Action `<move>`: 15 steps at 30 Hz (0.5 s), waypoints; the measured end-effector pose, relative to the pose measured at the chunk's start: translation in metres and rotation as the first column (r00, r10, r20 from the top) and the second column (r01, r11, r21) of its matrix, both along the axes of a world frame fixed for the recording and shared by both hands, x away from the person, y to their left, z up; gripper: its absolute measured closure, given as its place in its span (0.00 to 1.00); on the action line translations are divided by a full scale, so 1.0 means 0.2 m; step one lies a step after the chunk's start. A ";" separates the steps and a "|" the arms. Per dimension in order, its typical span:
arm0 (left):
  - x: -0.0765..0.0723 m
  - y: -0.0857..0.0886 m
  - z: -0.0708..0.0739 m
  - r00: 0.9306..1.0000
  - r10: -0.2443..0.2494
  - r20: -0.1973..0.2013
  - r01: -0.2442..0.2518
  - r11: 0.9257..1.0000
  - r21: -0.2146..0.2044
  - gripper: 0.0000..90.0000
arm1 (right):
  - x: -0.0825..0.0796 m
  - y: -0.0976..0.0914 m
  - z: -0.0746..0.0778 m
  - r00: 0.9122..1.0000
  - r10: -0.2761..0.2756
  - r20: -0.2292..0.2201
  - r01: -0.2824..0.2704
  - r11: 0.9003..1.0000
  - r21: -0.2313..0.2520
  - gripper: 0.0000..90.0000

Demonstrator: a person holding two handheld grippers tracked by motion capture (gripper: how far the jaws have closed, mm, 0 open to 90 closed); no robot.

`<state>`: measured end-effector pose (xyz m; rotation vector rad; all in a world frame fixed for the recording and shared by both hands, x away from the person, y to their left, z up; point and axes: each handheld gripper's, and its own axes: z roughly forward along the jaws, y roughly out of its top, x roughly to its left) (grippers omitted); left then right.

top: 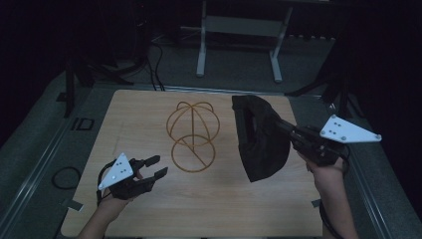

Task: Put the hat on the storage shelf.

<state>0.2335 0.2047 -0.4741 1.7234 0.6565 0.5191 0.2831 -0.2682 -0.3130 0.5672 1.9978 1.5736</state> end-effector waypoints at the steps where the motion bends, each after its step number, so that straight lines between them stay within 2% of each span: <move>1: 0.00 0.00 0.00 1.000 0.000 0.000 0.000 1.000 0.000 0.59 | 0.00 0.00 0.00 1.000 0.000 0.000 0.000 1.000 0.000 0.97; 2: 0.00 0.00 0.00 1.000 0.000 0.000 0.000 1.000 0.000 0.59 | 0.02 0.01 0.01 1.000 -0.003 0.000 0.003 1.000 -0.001 0.97; 4: -0.03 0.05 -0.08 0.999 0.037 -0.020 -0.037 0.999 0.002 0.57 | 0.07 0.04 0.04 1.000 -0.009 -0.006 0.009 1.000 0.000 0.97; 9: -0.06 0.10 -0.16 0.997 0.060 -0.039 -0.061 0.998 -0.014 0.47 | 0.13 0.09 0.09 1.000 -0.013 -0.003 0.013 1.000 -0.014 0.97; 11: -0.07 0.11 -0.19 0.995 0.084 -0.054 -0.085 0.996 -0.018 0.37 | 0.15 0.12 0.12 1.000 -0.014 0.002 0.014 1.000 -0.023 0.97; 12: -0.07 0.12 -0.20 0.994 0.091 -0.063 -0.093 0.996 -0.015 0.27 | 0.17 0.15 0.14 1.000 -0.015 0.004 0.015 1.000 -0.022 0.97; 13: -0.07 0.12 -0.22 0.992 0.104 -0.067 -0.105 0.994 -0.012 0.27 | 0.17 0.15 0.14 1.000 -0.015 0.004 0.015 1.000 -0.022 0.97; 14: -0.08 0.13 -0.26 0.986 0.149 -0.071 -0.148 0.989 0.013 0.14 | 0.19 0.17 0.16 1.000 -0.011 0.004 0.011 1.000 -0.019 0.97; 15: -0.08 0.13 -0.26 0.986 0.149 -0.071 -0.148 0.989 0.013 0.09 | 0.19 0.17 0.16 1.000 -0.011 0.004 0.011 1.000 -0.019 0.97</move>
